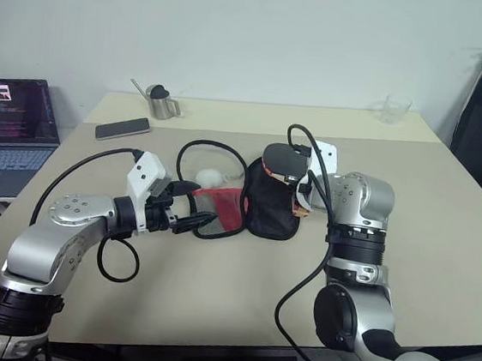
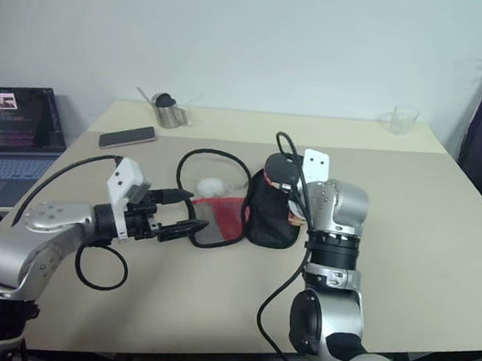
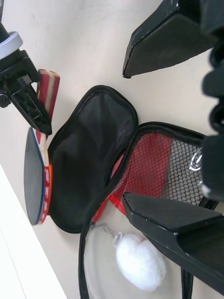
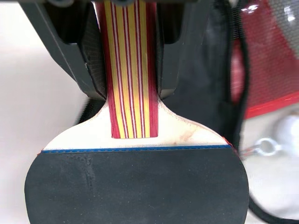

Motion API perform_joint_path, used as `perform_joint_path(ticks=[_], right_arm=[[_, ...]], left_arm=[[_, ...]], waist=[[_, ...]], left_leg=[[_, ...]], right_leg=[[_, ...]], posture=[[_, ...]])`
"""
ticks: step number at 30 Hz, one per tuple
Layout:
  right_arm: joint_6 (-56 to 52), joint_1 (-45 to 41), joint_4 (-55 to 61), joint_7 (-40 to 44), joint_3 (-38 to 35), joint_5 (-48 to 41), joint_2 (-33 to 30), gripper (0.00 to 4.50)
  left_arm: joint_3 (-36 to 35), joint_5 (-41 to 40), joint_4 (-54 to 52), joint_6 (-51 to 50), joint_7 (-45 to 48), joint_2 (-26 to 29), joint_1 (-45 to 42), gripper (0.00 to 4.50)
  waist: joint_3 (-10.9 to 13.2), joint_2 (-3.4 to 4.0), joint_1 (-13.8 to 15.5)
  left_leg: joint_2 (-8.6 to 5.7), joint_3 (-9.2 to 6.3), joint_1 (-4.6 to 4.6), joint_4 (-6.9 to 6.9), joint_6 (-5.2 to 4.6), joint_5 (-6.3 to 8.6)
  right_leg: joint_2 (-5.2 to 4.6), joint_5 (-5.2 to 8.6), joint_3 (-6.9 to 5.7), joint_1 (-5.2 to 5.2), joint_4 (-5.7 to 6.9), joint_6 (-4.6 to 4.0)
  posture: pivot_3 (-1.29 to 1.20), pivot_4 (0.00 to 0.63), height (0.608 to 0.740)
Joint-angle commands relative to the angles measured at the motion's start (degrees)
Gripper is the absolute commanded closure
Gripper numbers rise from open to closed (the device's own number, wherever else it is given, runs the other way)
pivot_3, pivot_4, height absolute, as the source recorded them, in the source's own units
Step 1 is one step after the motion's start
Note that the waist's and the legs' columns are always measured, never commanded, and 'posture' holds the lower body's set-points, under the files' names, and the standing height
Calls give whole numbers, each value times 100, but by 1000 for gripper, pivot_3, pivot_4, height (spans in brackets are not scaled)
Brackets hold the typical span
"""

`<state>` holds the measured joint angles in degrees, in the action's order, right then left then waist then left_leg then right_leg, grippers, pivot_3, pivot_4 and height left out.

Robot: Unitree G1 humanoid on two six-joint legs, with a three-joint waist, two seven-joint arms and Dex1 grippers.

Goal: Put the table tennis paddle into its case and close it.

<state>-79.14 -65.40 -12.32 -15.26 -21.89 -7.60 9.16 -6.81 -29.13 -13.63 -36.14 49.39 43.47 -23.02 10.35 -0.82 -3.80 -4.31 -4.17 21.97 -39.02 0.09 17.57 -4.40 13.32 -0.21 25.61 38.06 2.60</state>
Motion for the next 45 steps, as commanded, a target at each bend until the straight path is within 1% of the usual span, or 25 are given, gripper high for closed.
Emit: perform_joint_path(ticks=[1, 10, 17, 22, 25, 29, 35, 45], right_arm=[[189, 30, 41, -42, 168, -310, 1162, 3379], [505, 259, -570, -22, 412, -758, 1100, 3379], [866, 352, -898, -264, 530, -852, 1010, 3379], [987, 313, -937, -307, 605, -952, 883, 3379], [1356, 307, -865, -175, 903, -883, 761, 3379], [1340, 262, -947, -462, 861, -888, 766, 3379], [1254, 435, -870, -581, 979, -935, 818, 3379], [1403, 598, -1001, -964, 913, -991, 763, 3379]], left_arm=[[-103, -46, -110, 6, -8, 50, -49, 212], [-136, -51, -183, -56, -50, 56, 8, 212], [-188, -75, -298, -91, -102, 64, 119, 212], [-219, -91, -368, -93, -145, 81, 212, 212], [-240, -97, -388, -95, -157, 82, 237, 212], [-208, -90, -407, -93, -182, 58, 213, 212], [-181, -82, -408, -86, -163, 66, 213, 212], [-158, -105, -423, -144, -116, 94, 168, 212]], waist=[[0, 0, 0], [0, 0, 2], [0, 0, 2], [0, 0, 3], [0, 0, 0], [0, 0, 4], [0, 0, 4], [0, 0, 4]], left_leg=[[0, 0, 0, 0, 0, 0], [1, 0, 0, 0, 0, 0], [1, 0, 0, 0, 0, 0], [1, 0, 0, 0, 0, 0], [2, 0, 0, 0, 0, 0], [2, 0, 0, 1, 0, 0], [4, 1, -1, 2, 0, 0], [4, 2, -1, 2, 0, 0]], right_leg=[[1, 0, 0, 0, 0, 0], [1, 0, 1, 0, 0, 0], [2, 0, 3, 0, -1, 0], [2, 0, 3, 0, -1, 0], [3, 0, 4, 0, -1, 0], [5, 0, 5, 1, -1, 0], [6, 0, 6, 1, -1, 0], [6, 0, 9, 1, -1, 0]], posture=[[0, 150, 740], [0, 150, 740], [0, 150, 740], [0, 150, 740], [0, 150, 740], [0, 150, 740], [0, 150, 740], [0, 150, 740]])
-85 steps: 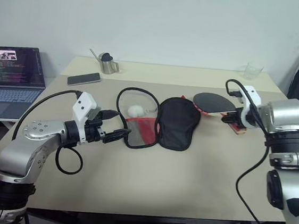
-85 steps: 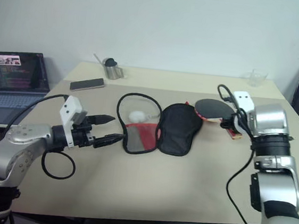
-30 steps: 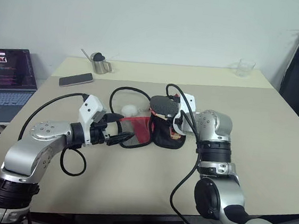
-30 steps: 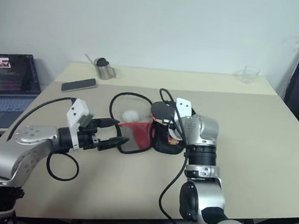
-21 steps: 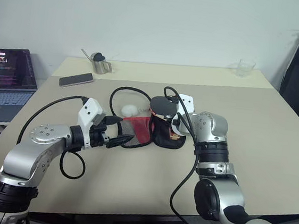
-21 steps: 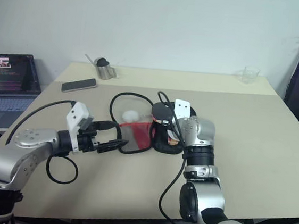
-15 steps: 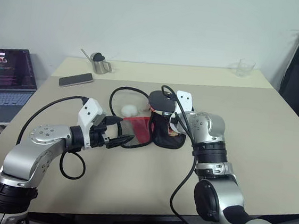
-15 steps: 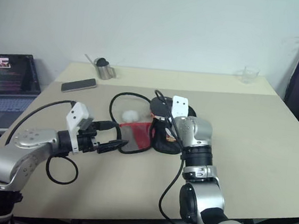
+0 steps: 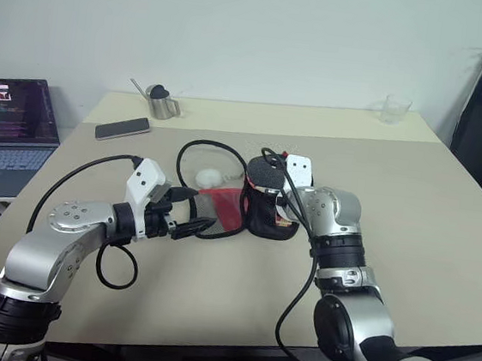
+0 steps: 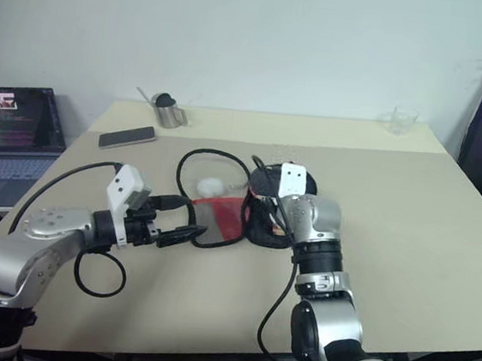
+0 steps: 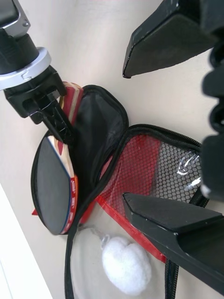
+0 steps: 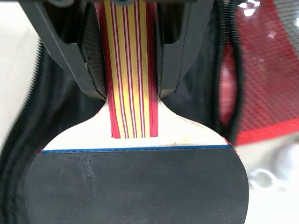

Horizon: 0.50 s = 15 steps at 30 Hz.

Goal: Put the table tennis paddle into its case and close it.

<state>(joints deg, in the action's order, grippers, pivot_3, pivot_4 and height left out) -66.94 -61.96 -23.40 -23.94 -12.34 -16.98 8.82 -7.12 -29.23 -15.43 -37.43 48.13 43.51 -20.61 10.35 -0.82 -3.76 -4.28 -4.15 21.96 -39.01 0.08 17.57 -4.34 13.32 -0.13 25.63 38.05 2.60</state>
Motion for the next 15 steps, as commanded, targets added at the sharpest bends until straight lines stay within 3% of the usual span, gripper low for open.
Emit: perform_joint_path(ticks=[1, 15], right_arm=[[192, 260, 107, -123, -40, -56, 788, 3379], [537, 246, -169, -321, -39, -98, 831, 3379]], left_arm=[[-125, -95, -239, -16, 16, 90, -78, 212], [-77, -74, -216, -18, 7, 60, -126, 212]], waist=[[0, 0, 1], [0, 0, 0]], left_leg=[[0, 0, 0, 0, 0, 0], [0, 1, -1, 0, 0, 0]], right_leg=[[0, 0, 0, 0, 0, 0], [1, 0, 2, 0, 0, 0]], posture=[[0, 150, 740], [0, 150, 740]])
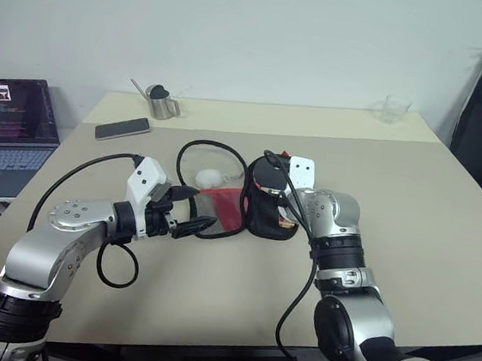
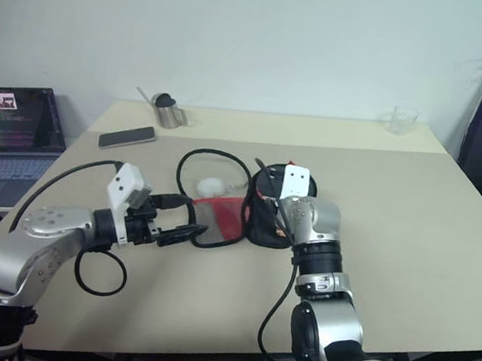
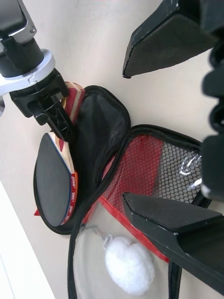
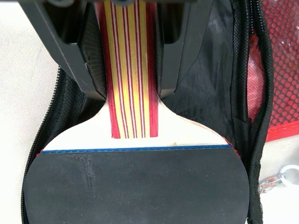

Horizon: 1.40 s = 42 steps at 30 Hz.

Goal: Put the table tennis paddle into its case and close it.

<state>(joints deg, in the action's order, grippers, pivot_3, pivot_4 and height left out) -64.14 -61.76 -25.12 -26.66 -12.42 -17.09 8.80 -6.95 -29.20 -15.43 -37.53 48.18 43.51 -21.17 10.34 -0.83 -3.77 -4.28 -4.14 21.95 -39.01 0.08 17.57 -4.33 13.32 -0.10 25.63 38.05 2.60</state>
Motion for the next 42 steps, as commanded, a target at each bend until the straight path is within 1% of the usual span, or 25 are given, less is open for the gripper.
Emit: perform_joint_path(ticks=[1, 8, 10, 11, 14, 16, 17, 18, 20, 24, 30, 32, 36, 38, 41, 42], right_arm=[[324, 226, -72, -40, -28, -90, 842, 3379], [415, 217, -312, 166, 60, -204, 805, 3379], [482, 226, -333, 206, 121, -178, 780, 2651], [509, 224, -347, 260, 162, -174, 761, 2443], [548, 221, -361, 343, 250, -164, 723, 1471], [534, 222, -348, 386, 279, -182, 705, 683], [505, 223, -320, 420, 299, -195, 677, 421], [470, 226, -286, 451, 317, -208, 653, 45], [275, 237, -117, 609, 397, -252, 533, 13], [-325, 386, 618, 1024, 705, -251, 11, 13], [-1306, 647, 1514, 1746, 720, -421, -591, 13], [-1468, 699, 1687, 2066, 798, -485, -722, 13], [-1647, 679, 2047, 2730, 1012, -610, -1183, 13], [-1351, 726, 2323, 3156, 1265, -533, -1713, 13], [-676, 896, 2700, 4276, 1486, -670, -2640, 13], [-451, 971, 2759, 4703, 1590, -682, -3016, 13]], left_arm=[[-111, -88, -238, -22, -6, 66, -52, 212], [-178, -101, -317, -83, -26, 86, 6, 212], [-183, -98, -323, -90, -32, 84, 7, 212], [-188, -101, -325, -95, -34, 82, 4, 212], [-179, -104, -332, -105, -44, 69, -8, 212], [-169, -101, -323, -102, -44, 60, -16, 212], [-154, -94, -312, -99, -45, 53, -31, 212], [-148, -92, -304, -95, -42, 51, -38, 212], [-130, -82, -278, -83, -34, 46, -61, 212], [-91, -55, -211, -48, -1, 43, -107, 212], [-12, -21, -103, -3, 73, 31, -185, 212], [33, -21, -71, 0, 98, 17, -244, 212], [95, 36, 72, 73, 172, 35, -367, 212], [20, 65, 282, 42, 63, 17, -501, 212], [-30, 277, 785, 14, -221, 39, -784, 212], [-41, 309, 923, 6, -242, 61, -864, 212]], waist=[[0, 0, 0], [0, 0, -3], [0, 0, -6], [0, 0, -6], [0, 0, -6], [0, 0, -6], [0, 0, -5], [0, 0, -5], [0, 0, -5], [0, 0, -2], [0, -1, 25], [0, -1, 35], [0, -1, 31], [0, -1, 50], [-1, -3, 105], [0, -3, 114]], left_leg=[[0, 0, 0, 0, 0, 0], [0, 1, -2, 0, 0, 0], [1, 3, -3, 0, 0, 0], [2, 3, -3, 0, 0, 0], [3, 3, -4, 0, 0, 0], [2, 4, -3, 0, 0, 0], [2, 4, -3, 0, 0, 0], [2, 3, -3, 0, 0, 0], [2, 3, -4, 0, 0, 0], [4, 3, -4, 1, 0, 0], [3, 2, -3, 0, -1, 0], [2, 2, -3, 0, -1, 0], [3, 4, -5, 0, -1, 1], [3, 4, -4, 0, -2, 1], [-1, -1, -4, -2, -2, 0], [-2, -5, -4, -3, -3, 0]], right_leg=[[0, 0, 0, 0, 0, 0], [1, 0, 2, -1, 0, 0], [2, 0, 4, -1, 1, 0], [3, 0, 5, -1, 1, 0], [4, 0, 5, -1, 1, 0], [4, 0, 6, -1, 1, 0], [4, 0, 6, -1, 1, 0], [4, 0, 6, -1, 0, 0], [4, 0, 6, -1, 0, 0], [5, 0, 7, -1, 0, 0], [5, 0, 6, -2, 0, 0], [5, 0, 6, -2, 0, 0], [7, 0, 6, -2, 0, 0], [7, 0, 5, -2, 0, 0], [6, 0, -7, -9, -7, 0], [7, 0, -29, -13, -10, 0]], posture=[[0, 150, 740], [0, 150, 740], [0, 150, 740], [0, 150, 740], [0, 150, 740], [0, 150, 740], [0, 150, 740], [0, 150, 740], [0, 150, 740], [0, 150, 740], [0, 150, 740], [0, 150, 740], [0, 150, 740], [0, 150, 740], [0, 150, 740], [0, 150, 740]])
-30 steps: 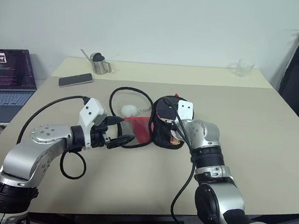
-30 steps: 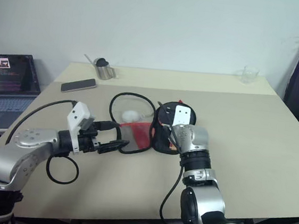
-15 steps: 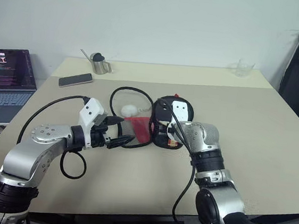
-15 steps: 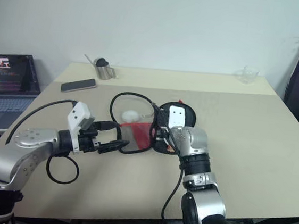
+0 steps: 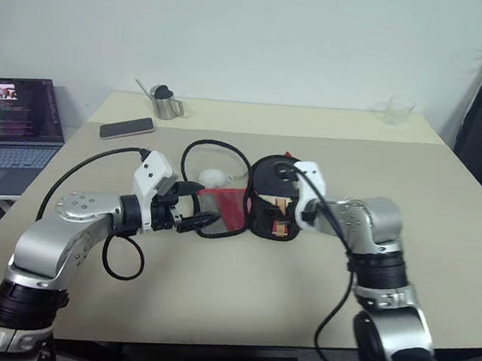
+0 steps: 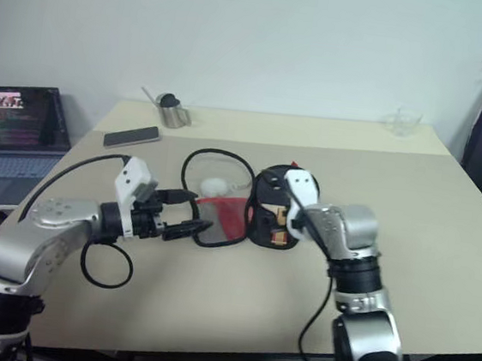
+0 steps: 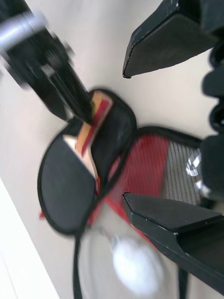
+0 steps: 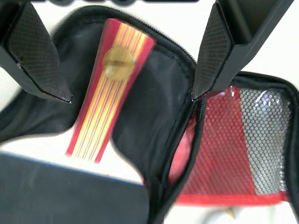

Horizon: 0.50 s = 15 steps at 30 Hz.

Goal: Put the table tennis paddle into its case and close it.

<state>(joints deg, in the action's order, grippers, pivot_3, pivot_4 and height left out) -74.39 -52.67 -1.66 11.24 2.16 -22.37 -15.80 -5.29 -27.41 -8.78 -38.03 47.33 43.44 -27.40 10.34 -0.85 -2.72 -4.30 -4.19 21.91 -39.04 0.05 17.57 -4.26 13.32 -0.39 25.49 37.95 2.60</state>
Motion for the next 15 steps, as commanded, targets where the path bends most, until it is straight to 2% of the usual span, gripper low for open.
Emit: perform_joint_path(ticks=[1, 4, 7, 10, 15], right_arm=[[924, 175, 413, 1504, 183, -172, -1039, 13], [2044, 404, 79, 3229, 126, -249, -2273, 13], [3194, 555, -450, 4553, -86, -282, -2991, 13], [3913, 435, -1181, 5279, -188, -138, -3375, 13], [4304, 346, -1491, 6070, -230, -179, -3567, 13]], left_arm=[[-203, 171, 378, 92, -115, 128, -307, 212], [-225, 259, 649, 240, 129, 332, -461, 212], [-235, 354, 1008, 422, 351, 542, -569, 212], [-194, 522, 1469, 660, 538, 708, -698, 212], [-86, 743, 1995, 791, 536, 660, -833, 212]], waist=[[0, -1, 17], [3, -4, 55], [3, -6, 65], [4, -6, 47], [4, -6, 49]], left_leg=[[0, -1, 0, 0, 0, 0], [1, -3, 1, 1, -2, 1], [3, 3, 1, 5, -5, 3], [13, 10, -11, 5, -5, 3], [18, 11, -17, 3, -4, 3]], right_leg=[[0, 0, -5, -2, -2, 0], [3, 0, -14, -7, -12, 0], [6, 0, -14, -8, -22, 1], [5, 0, -12, -16, -19, 0], [5, -2, -11, -19, -14, -3]], posture=[[0, 150, 740], [0, 150, 740], [0, 150, 740], [0, 150, 740], [0, 150, 740]])
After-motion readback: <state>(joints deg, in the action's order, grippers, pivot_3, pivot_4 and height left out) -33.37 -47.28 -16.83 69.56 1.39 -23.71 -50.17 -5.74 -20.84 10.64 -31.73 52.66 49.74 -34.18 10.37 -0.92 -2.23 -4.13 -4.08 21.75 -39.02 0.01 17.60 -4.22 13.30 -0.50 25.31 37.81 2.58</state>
